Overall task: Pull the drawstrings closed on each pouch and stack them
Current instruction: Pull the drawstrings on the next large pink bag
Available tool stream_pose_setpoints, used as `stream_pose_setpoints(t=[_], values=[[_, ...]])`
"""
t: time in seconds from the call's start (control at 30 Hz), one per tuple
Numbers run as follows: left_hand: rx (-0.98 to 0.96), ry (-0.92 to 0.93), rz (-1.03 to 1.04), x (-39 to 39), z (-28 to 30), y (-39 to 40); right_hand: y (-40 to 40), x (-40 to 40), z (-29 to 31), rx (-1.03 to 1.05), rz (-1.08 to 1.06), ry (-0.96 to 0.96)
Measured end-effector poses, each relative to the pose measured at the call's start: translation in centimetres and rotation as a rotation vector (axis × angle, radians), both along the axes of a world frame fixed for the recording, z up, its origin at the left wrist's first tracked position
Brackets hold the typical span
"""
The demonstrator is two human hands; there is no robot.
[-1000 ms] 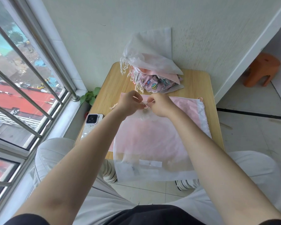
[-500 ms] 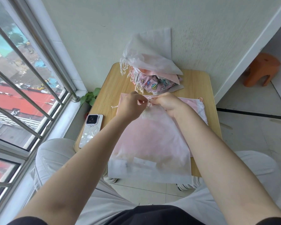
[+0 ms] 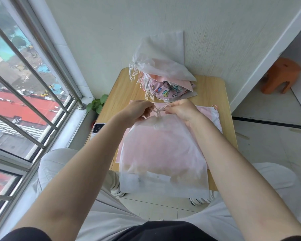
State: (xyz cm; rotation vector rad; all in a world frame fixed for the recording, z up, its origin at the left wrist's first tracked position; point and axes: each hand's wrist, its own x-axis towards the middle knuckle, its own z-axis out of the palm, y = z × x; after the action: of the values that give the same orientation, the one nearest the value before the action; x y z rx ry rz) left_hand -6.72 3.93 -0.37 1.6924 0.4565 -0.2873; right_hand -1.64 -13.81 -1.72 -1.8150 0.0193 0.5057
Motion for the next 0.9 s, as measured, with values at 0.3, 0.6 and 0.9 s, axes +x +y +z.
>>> stream_pose_setpoints(t=[0.3, 0.6, 0.9], values=[[0.494, -0.041, -0.258, -0.3, -1.0, 1.4, -0.9, 0.6, 0.1, -0.039, -0.229, -0.012], [0.896, -0.045, -0.508, -0.2, -2.4, 2.7, -2.0, 1.3, -1.9, -0.039, -0.401, 0.124], [0.870, -0.125, -0.309, 0.1, -3.0, 2.3, -1.3, 2.2, 0.2, -0.176, -0.278, -0.007]])
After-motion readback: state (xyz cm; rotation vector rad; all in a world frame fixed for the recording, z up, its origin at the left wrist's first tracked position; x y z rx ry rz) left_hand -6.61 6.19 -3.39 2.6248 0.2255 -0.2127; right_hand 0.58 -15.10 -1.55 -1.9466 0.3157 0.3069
